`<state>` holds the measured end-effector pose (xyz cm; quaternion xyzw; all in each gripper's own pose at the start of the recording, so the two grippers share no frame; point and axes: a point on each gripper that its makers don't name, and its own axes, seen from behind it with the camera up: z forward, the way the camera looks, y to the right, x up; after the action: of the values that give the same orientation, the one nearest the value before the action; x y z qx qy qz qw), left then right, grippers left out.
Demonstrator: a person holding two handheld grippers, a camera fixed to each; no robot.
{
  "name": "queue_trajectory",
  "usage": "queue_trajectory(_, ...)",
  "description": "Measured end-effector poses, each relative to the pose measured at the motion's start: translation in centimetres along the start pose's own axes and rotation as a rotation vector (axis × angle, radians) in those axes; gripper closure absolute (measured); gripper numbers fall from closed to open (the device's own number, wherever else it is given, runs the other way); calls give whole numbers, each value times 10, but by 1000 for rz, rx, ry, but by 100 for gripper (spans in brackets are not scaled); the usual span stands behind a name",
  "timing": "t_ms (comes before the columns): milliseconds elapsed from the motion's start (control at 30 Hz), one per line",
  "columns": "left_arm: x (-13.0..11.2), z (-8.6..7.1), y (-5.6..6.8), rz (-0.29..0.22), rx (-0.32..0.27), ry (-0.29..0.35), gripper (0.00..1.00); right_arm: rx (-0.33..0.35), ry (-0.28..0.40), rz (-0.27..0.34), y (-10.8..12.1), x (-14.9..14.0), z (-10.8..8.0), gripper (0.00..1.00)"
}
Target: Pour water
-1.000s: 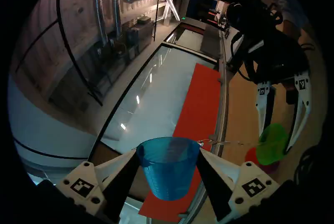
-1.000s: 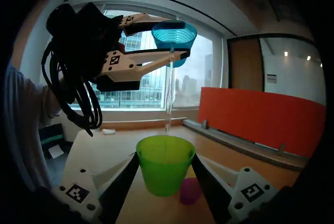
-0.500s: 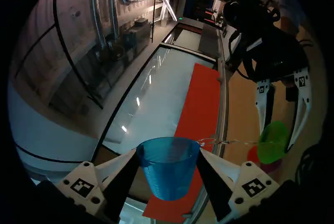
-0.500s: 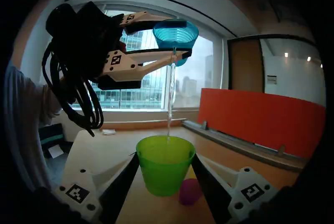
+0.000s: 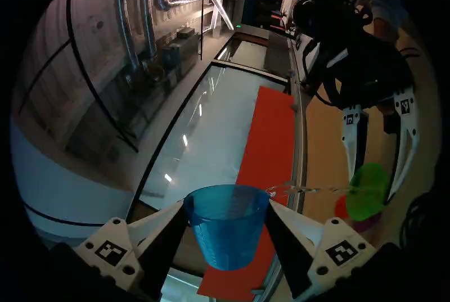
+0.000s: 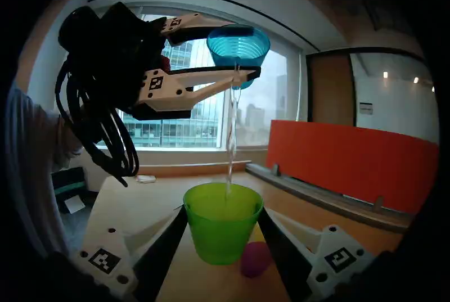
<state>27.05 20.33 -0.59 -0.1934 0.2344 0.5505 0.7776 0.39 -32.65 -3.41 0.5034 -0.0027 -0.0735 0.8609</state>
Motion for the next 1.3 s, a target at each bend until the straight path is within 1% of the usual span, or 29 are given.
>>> queue_trajectory(667, 3, -2, 0, 68, 4, 6, 13, -5, 5, -2, 1, 1, 1, 10)
queue_trajectory(1300, 11, -5, -7, 143, 13, 15, 13, -7, 8, -10, 0, 3, 1, 10)
